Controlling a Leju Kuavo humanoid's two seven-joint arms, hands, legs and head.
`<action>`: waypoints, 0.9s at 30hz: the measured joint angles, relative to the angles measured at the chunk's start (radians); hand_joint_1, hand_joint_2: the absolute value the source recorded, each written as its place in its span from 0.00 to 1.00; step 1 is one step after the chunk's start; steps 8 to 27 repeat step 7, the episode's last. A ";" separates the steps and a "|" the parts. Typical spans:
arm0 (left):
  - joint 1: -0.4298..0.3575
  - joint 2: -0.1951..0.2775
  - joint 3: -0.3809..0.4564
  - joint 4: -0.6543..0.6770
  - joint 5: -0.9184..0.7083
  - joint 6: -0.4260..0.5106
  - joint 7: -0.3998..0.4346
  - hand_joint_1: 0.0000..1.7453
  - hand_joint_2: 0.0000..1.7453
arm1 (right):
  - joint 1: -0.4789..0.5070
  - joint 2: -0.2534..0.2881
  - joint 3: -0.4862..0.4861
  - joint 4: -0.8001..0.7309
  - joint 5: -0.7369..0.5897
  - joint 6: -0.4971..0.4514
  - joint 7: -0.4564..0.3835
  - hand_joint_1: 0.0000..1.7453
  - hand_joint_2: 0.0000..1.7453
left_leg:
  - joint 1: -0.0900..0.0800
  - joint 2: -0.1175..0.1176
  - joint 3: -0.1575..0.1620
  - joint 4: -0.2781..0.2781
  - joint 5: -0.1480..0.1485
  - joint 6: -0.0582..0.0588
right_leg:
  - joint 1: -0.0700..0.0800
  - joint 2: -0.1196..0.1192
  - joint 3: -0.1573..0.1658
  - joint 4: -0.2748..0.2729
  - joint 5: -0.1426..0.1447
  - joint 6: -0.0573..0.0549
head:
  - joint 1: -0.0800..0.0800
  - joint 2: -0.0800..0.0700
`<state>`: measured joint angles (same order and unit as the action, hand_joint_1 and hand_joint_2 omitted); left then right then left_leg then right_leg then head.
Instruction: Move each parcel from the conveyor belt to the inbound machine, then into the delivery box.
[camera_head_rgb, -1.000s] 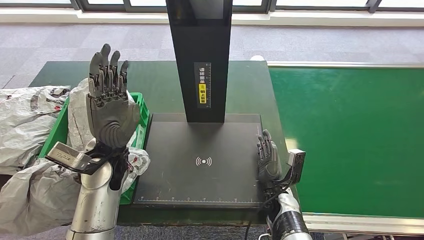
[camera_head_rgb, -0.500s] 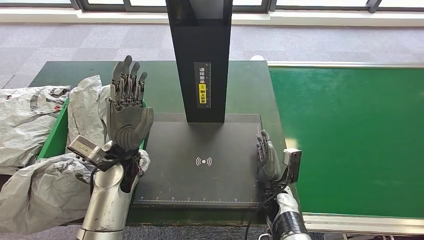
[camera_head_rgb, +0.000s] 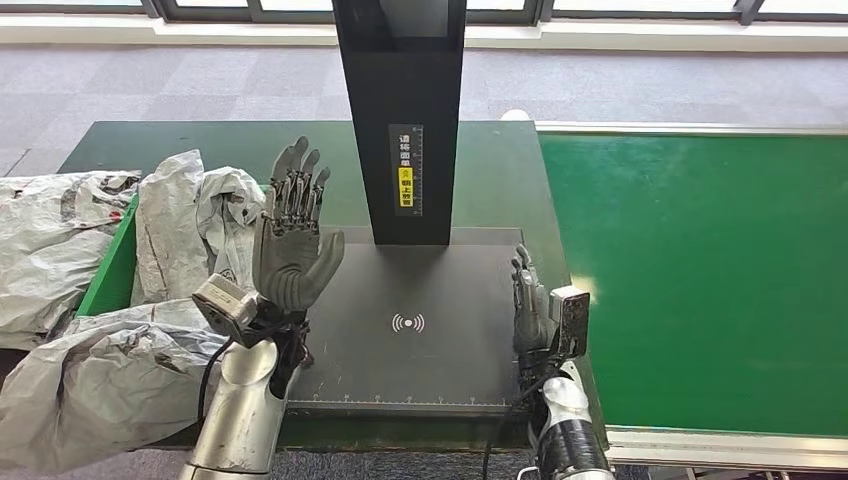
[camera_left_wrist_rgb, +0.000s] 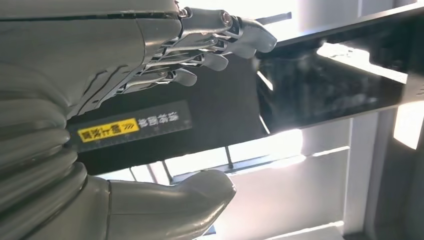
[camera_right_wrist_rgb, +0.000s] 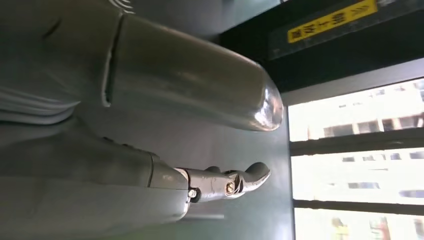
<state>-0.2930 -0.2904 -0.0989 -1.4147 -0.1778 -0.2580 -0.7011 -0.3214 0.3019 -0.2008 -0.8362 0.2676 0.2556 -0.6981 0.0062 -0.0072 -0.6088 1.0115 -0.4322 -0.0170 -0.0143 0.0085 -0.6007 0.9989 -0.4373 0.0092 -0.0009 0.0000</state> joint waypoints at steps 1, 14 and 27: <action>0.001 -0.004 -0.005 0.007 -0.002 0.010 0.000 0.00 1.00 | -0.001 0.001 0.014 -0.021 0.003 -0.009 0.002 0.00 0.00 | 0.000 0.000 0.000 0.000 0.000 0.000 | 0.000 0.000 0.000 0.000 0.000 0.000 | 0.000 0.000; 0.000 -0.008 -0.025 0.030 -0.002 0.032 0.000 0.00 1.00 | -0.004 0.002 0.067 -0.096 0.009 -0.029 0.004 0.00 0.00 | 0.000 0.000 0.000 0.000 0.000 0.000 | 0.000 0.000 0.000 0.000 0.000 0.000 | 0.000 0.000; 0.000 -0.008 -0.025 0.030 -0.002 0.032 0.000 0.00 1.00 | -0.004 0.002 0.067 -0.096 0.009 -0.029 0.004 0.00 0.00 | 0.000 0.000 0.000 0.000 0.000 0.000 | 0.000 0.000 0.000 0.000 0.000 0.000 | 0.000 0.000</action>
